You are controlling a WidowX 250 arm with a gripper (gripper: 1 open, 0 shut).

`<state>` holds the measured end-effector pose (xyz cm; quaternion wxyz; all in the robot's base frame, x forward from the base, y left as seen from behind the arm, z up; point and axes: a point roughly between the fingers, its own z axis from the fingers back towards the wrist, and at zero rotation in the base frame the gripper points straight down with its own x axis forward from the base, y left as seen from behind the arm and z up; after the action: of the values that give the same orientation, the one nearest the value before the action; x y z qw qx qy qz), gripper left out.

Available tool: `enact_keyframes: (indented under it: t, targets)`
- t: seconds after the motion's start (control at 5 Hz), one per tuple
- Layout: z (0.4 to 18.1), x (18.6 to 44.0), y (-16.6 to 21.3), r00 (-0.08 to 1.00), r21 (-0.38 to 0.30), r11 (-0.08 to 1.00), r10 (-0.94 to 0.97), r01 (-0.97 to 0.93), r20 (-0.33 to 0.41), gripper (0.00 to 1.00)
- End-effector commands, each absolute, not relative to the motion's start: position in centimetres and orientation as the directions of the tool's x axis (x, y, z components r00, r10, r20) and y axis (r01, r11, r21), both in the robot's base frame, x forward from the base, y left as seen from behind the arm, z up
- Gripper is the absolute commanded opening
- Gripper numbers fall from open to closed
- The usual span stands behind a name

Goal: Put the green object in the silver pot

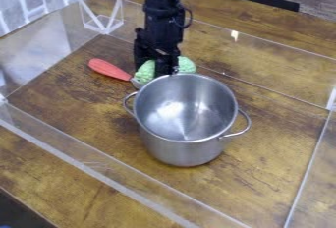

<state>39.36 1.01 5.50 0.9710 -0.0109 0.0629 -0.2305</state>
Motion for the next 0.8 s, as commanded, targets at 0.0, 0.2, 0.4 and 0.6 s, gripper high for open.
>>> enact_keyframes:
  t: [0.0,0.2,0.4,0.6]
  targets:
    - [9.0,39.1,0.1,0.897,-0.004,0.897,-0.442,0.442,-0.032,0.00]
    - [8.2,38.5,-0.1,0.901,-0.007,0.901,-0.433,0.433,-0.036,0.00]
    - [7.9,39.4,-0.3,0.898,-0.008,0.899,-0.438,0.438,-0.038,0.00]
    - [7.6,40.3,-0.5,0.895,-0.009,0.896,-0.443,0.443,-0.040,0.00]
